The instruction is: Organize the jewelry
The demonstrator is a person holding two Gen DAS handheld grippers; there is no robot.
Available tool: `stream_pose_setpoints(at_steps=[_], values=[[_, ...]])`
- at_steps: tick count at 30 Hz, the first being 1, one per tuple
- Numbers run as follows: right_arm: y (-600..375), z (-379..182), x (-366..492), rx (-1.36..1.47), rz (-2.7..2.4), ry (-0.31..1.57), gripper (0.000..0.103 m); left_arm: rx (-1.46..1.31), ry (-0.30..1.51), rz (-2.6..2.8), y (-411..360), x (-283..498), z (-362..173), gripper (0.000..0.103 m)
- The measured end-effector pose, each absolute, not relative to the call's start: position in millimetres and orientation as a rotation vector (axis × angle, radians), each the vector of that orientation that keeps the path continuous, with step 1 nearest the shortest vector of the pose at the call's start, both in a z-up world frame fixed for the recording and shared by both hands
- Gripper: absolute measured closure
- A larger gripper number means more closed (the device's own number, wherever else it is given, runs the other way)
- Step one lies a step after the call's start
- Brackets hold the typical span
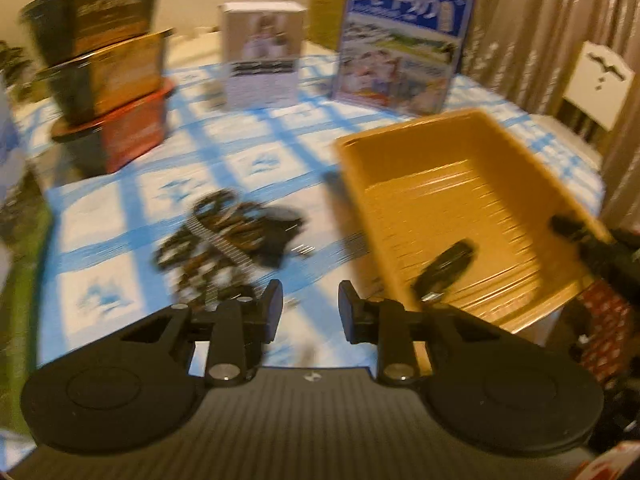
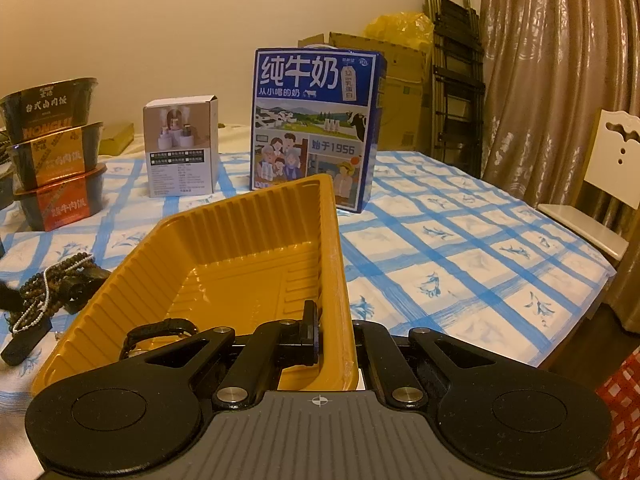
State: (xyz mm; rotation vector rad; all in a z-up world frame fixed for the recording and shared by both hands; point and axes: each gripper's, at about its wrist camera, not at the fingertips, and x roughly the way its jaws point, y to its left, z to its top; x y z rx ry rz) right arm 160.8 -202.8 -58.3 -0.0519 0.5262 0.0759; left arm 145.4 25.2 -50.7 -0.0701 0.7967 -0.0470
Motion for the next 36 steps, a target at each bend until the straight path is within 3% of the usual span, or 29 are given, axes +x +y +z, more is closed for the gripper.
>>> stream_pose_setpoints(at_steps=[15, 36], values=[[-206.2, -56.9, 156.7, -0.067, 0.030, 0.530, 0.100, 0.008, 0.806, -0.032, 35.4, 130.9, -72.1, 0.077], [-217.0, -56.6, 153.3, -0.055, -0.005, 0.534, 0.100, 0.137, 0.822, -0.145, 12.8, 186.3, -111.3, 0.078]])
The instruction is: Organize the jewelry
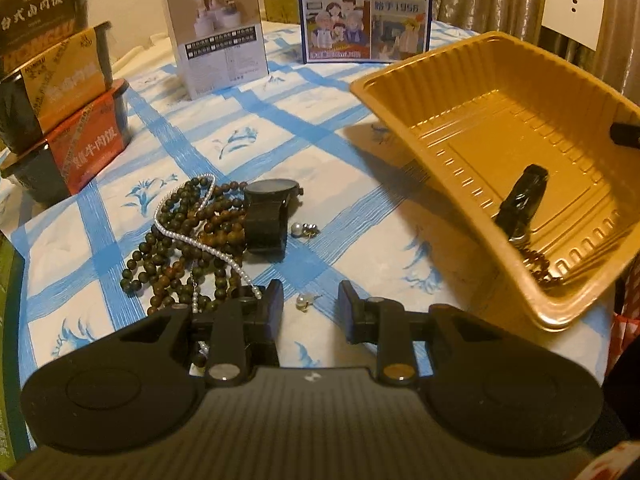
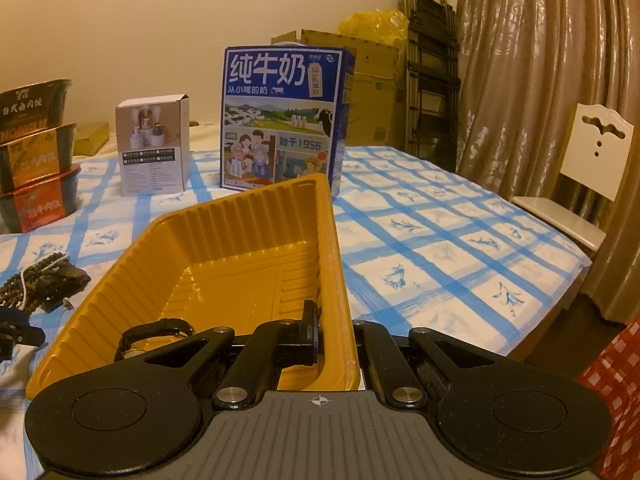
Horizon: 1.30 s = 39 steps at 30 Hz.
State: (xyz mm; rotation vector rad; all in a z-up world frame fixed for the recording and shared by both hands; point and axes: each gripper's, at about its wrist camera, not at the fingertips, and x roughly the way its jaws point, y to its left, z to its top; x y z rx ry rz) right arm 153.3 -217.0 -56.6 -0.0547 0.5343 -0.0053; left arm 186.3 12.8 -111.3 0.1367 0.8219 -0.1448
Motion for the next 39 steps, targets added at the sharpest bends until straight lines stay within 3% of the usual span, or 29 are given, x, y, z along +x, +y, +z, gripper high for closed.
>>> stream_pose_setpoints(at_steps=[5, 9, 24, 32, 39], values=[[-216.6, -56.9, 153.3, -0.053, -0.006, 0.535, 0.100, 0.107, 0.837, -0.154, 16.4, 189.0, -117.1, 0.083], [-216.7, -57.2, 153.2, -0.050, -0.007, 0.538, 0.100, 0.106, 0.836, -0.166, 14.6, 189.5, -116.8, 0.096], [-214.4, -56.7, 152.7, -0.048, -0.003, 0.533, 0.100, 0.094, 0.753, -0.193, -5.2, 169.4, -88.7, 0.096], [-211.7, -53.9, 151.3, -0.045, 0.002, 0.530, 0.100, 0.020, 0.697, -0.305, -36.1, 163.0, -58.9, 0.096], [-212.4, -53.6, 152.0, -0.044, 0.005, 0.528, 0.100, -0.002, 0.730, -0.414, -76.0, 167.1, -64.0, 0.096]])
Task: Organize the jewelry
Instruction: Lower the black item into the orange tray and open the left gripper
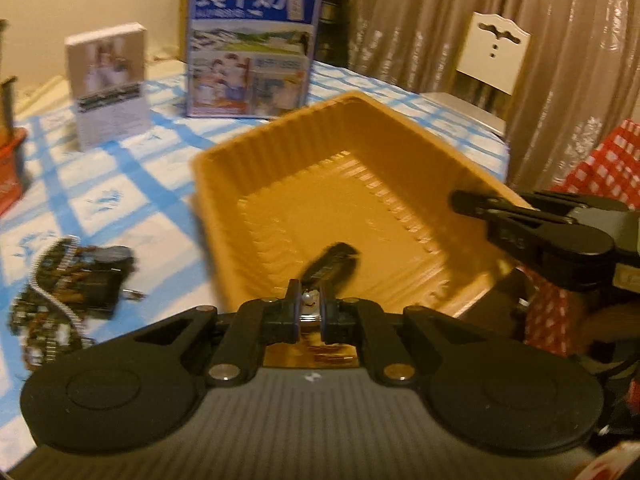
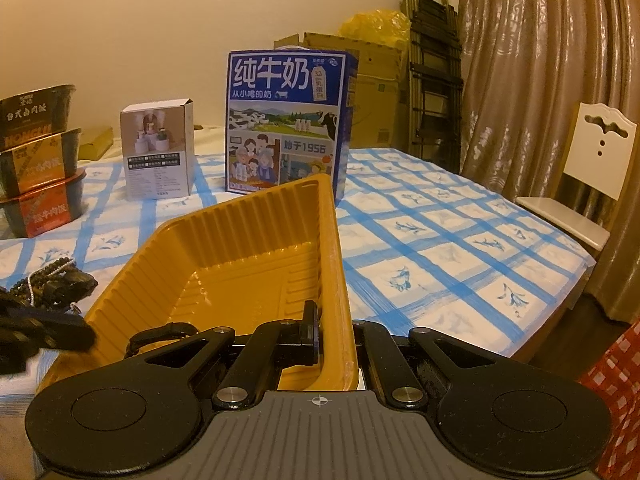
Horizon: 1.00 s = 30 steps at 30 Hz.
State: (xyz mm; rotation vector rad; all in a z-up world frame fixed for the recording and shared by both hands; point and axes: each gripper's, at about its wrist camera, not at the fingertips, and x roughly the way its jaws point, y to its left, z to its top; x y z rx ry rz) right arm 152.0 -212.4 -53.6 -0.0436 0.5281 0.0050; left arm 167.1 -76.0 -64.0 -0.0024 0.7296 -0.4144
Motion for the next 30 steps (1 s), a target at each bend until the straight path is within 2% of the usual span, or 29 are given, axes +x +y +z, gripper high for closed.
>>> stream_pose_setpoints(at_steps=[8, 10, 17, 23, 30], values=[[-214.0, -54.9, 152.4, -0.036, 0.005, 0.533, 0.100, -0.048, 0.807, -0.445, -94.0, 174.9, -75.9, 0.095], [-214.6, -55.8, 152.7, -0.035, 0.004, 0.536, 0.100, -0.060, 0.803, -0.445, -93.3, 173.7, -74.0, 0.084], [-217.1, -56.9, 153.1, -0.029, 0.003, 0.538, 0.100, -0.066, 0.724, -0.417, -78.3, 164.0, -53.4, 0.079], [-218.3, -56.9, 154.0, -0.027, -0.007, 0.535, 0.100, -0.050, 0.669, -0.315, -44.2, 150.9, -41.1, 0.079], [-221.7, -58.0, 154.4, -0.033, -0.047, 0.520, 0.099, -0.031, 0.705, -0.173, -3.1, 147.2, -56.8, 0.079]])
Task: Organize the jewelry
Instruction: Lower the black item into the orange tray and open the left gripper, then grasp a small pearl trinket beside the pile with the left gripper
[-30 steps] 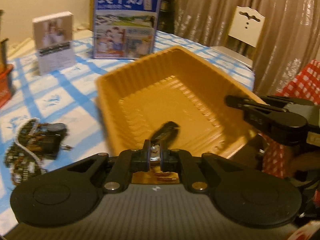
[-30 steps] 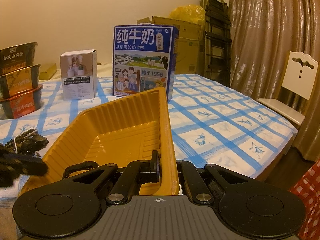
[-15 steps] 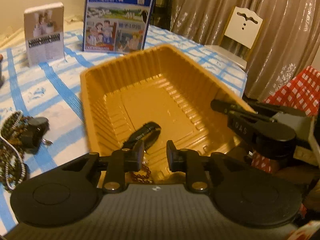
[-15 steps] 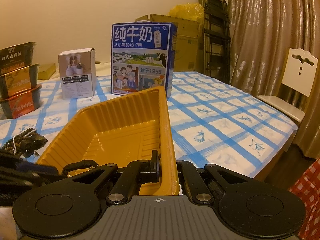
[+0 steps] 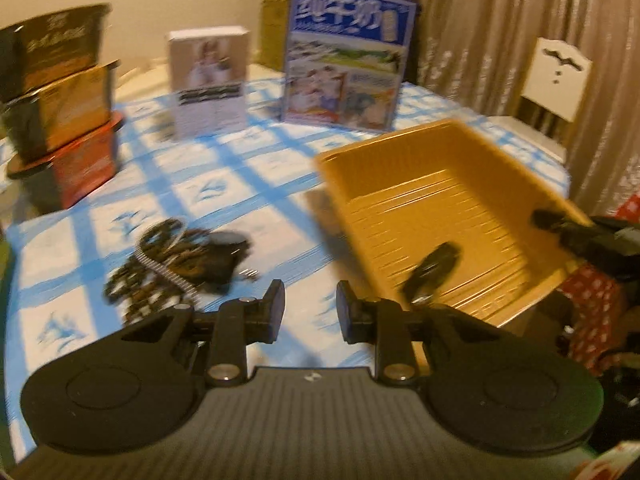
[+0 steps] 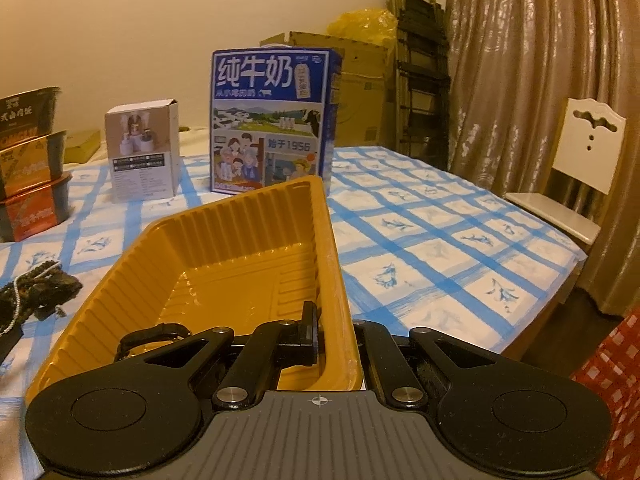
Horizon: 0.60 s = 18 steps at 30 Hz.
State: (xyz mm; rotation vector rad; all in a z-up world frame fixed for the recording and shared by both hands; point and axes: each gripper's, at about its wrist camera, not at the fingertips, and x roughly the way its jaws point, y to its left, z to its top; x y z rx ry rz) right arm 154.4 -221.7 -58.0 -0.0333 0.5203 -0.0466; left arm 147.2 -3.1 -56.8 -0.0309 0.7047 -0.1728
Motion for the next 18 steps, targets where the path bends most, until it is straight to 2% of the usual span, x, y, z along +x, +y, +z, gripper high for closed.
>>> stream_pose_setpoints(at_steps=[18], values=[[-230.4, -60.6, 166.4, -0.021, -0.077, 0.519, 0.099, 0.078, 0.741, -0.109, -5.1, 203.8, -102.4, 0.079]])
